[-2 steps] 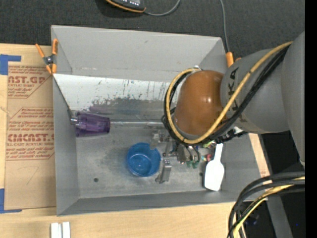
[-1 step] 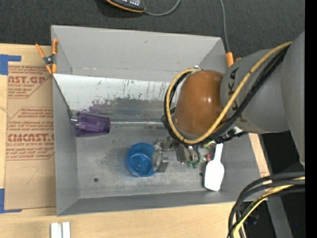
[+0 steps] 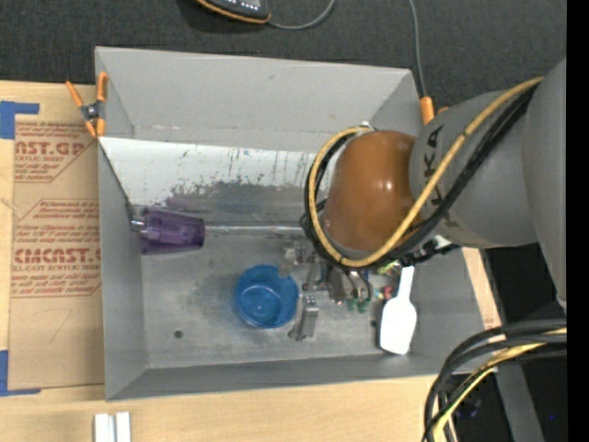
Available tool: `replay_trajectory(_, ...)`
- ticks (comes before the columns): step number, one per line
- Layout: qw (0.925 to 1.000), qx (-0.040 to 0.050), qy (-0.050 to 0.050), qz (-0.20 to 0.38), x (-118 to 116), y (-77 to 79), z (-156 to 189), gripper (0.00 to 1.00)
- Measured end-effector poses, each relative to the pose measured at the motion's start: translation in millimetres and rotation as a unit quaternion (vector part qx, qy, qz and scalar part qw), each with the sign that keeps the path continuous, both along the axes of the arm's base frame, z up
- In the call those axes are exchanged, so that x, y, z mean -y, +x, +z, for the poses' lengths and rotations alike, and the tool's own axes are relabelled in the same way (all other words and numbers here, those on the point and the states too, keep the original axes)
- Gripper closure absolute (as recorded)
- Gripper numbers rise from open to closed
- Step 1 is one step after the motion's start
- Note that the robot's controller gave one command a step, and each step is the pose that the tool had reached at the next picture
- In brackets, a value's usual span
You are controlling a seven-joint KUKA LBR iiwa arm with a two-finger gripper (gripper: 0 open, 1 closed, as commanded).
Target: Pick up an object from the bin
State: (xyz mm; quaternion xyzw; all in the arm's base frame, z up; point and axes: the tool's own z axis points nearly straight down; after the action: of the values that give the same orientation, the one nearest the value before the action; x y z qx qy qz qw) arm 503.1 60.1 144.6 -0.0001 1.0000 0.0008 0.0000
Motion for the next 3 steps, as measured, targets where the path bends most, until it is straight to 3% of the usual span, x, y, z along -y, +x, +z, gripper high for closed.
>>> replay_trajectory(1, 1.0000, 0.0000, 0.000, 0.000, 0.0, 0.0, 0.0, 0.00)
replay_trajectory(2, 1.0000, 0.0026, 0.001, 0.000, -22.7, 1.2, -47.9, 0.00)
replay_trajectory(3, 0.9999, 0.0005, 0.001, -0.012, -37.9, -0.9, -33.1, 1.00)
